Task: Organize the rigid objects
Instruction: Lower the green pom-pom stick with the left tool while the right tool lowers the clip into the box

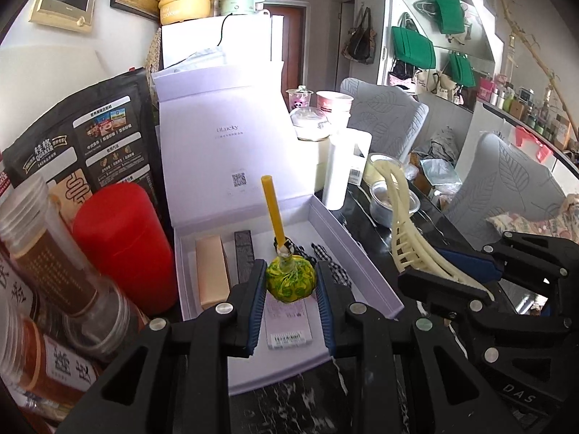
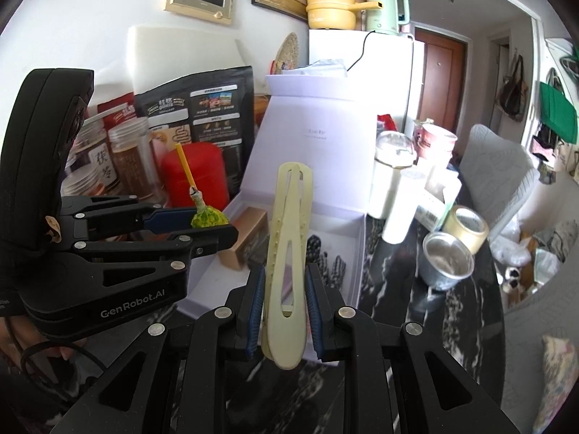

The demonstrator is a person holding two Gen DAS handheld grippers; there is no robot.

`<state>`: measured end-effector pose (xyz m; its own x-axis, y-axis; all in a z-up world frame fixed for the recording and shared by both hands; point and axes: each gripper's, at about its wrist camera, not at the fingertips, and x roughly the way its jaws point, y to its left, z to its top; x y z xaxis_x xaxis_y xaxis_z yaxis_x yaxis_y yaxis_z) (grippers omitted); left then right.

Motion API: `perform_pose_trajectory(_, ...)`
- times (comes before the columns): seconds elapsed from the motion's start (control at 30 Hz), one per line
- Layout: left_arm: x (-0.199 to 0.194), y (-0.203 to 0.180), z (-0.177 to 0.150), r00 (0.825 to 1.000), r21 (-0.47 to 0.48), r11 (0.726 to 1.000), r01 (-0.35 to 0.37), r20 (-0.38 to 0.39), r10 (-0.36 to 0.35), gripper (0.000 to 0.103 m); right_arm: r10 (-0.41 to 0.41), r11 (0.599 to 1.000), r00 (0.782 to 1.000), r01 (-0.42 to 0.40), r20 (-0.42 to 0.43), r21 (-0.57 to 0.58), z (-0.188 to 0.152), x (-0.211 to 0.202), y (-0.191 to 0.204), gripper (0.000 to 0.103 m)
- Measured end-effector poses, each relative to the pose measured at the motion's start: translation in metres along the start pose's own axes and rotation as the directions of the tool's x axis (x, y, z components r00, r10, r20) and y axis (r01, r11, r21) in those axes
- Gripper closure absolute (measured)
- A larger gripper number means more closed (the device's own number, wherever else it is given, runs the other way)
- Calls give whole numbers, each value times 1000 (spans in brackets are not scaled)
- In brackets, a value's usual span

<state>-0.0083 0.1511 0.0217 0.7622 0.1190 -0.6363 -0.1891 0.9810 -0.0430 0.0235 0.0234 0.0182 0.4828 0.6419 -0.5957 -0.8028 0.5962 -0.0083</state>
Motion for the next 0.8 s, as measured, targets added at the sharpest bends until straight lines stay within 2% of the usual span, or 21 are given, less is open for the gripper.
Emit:
perform_pose_trajectory(0.33, 22, 10, 23, 1000, -25, 1000, 2, 11, -2, 76, -9, 1000, 1000, 9, 26, 3, 22, 19, -15, 81)
perform_pose_trajectory(0.6, 43, 15, 40, 1000, -18, 999, -29, 5, 29, 76, -9, 1000, 1000, 9, 30, 13, 34, 37, -24, 81)
perform_pose_trajectory(0.8, 58, 14, 50, 993, 14, 993, -114, 11, 114, 76, 4, 1000, 1000, -5, 21, 31, 43, 59, -33, 81)
